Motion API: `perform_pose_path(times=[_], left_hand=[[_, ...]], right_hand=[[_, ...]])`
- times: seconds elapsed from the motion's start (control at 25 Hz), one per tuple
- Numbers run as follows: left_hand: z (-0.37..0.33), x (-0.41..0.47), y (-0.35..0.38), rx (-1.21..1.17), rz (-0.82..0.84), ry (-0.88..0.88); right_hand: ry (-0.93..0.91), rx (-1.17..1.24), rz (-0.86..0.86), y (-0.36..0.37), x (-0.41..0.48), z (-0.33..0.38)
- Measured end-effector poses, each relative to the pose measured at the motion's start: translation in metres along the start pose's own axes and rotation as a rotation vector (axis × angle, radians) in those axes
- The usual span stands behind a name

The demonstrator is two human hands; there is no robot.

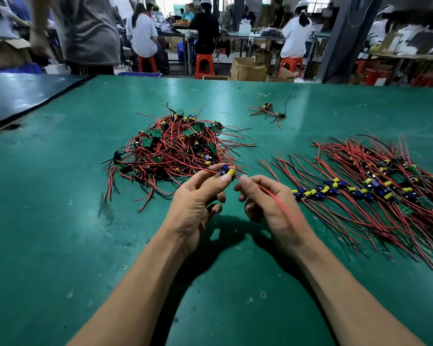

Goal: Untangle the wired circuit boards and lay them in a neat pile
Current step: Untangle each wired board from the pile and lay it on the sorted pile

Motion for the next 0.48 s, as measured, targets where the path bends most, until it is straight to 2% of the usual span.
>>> perform_pose_path(times=[0.12,0.28,0.4,0.48], left_hand=[[0.0025,-0.0001,0.0014,-0.004,-0.009,0.022],[0.0034,-0.0005,0.0001,0.003,0.022,-0.040],[0.0026,-0.0033,0.0020,-0.026,0.050,-0.251],[0.0019,-0.0066,0.0058,0.020,0.134,-0.379]], right_hand=[[0.076,0.221,-0.054,0.0014,0.0038,0.0021],[0.248,0.498,0.058,-0.0010,0.0030,0.0056],[0.306,0.535,0.161,-0.0067,0.0008,0.0085],[0.347,0.478,0.200,-0.0066,0.0002,0.0056]])
Point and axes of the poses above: each hand's wrist, its own x-axis towards the middle knuckle, its own y-axis out of the palm, z = x × y, the point moved 1 cm from there along x, towards the middle knuckle, and after that the axes turned 14 degrees about -x, right-handed, at the moved point
